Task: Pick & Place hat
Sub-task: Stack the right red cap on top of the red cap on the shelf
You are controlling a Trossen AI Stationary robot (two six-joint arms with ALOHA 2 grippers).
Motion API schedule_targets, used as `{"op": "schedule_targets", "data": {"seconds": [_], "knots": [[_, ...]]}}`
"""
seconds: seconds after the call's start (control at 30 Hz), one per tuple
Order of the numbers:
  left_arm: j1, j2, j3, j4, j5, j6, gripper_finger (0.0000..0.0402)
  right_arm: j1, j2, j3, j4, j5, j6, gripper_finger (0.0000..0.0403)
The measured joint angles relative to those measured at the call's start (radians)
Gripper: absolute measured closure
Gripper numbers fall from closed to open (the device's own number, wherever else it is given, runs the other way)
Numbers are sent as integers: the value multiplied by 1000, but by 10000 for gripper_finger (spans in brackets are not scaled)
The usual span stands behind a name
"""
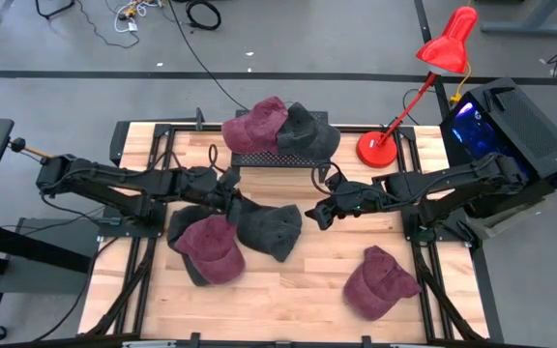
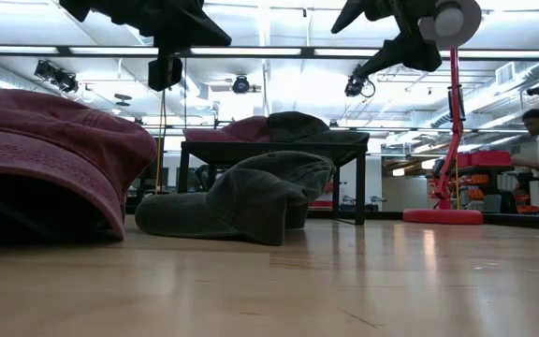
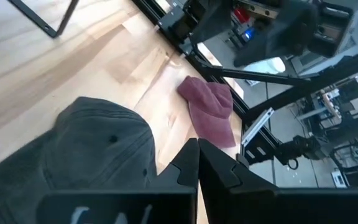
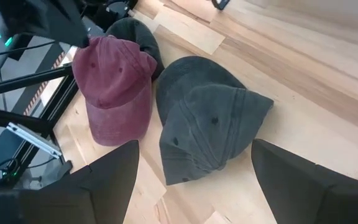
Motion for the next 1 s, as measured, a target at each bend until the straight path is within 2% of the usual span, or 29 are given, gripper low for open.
{"op": "schedule_targets", "data": {"seconds": [0.17, 0.57, 0.87, 1.0], "knots": [[-11, 1, 0, 0, -2, -26, 397, 0, 0, 0, 0, -5, 52, 92], [-127, 99, 1, 27, -61, -27, 397, 29, 0, -56, 28, -19, 187, 92], [-151, 117, 1, 73, -112, -26, 394, 29, 0, -177, 291, -57, 210, 92], [-148, 117, 1, 75, -113, -27, 394, 29, 0, -213, 311, -56, 247, 92]]}}
